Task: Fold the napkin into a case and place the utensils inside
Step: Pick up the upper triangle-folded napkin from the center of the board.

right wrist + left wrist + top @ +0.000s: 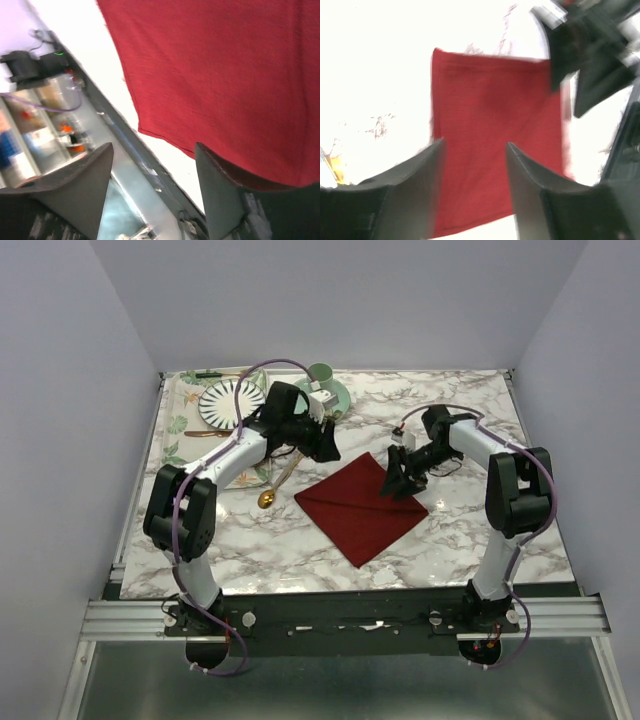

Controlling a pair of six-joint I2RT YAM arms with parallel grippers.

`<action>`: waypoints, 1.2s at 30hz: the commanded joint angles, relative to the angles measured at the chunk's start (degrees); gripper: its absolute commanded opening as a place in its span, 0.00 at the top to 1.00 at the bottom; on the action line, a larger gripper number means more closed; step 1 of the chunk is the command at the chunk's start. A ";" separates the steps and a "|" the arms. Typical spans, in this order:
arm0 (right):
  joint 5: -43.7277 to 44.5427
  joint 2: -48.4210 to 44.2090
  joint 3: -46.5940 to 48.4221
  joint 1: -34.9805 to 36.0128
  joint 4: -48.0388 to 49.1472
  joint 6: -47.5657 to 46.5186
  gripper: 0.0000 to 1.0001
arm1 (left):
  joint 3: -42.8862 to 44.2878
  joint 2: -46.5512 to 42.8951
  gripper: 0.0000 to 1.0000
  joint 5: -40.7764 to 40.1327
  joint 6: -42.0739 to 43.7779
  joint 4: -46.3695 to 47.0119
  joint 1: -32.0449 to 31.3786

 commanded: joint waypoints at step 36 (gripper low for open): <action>19.23 18.90 21.14 6.48 14.40 9.08 0.59 | -19.02 0.82 0.91 -15.96 30.24 -6.53 -34.59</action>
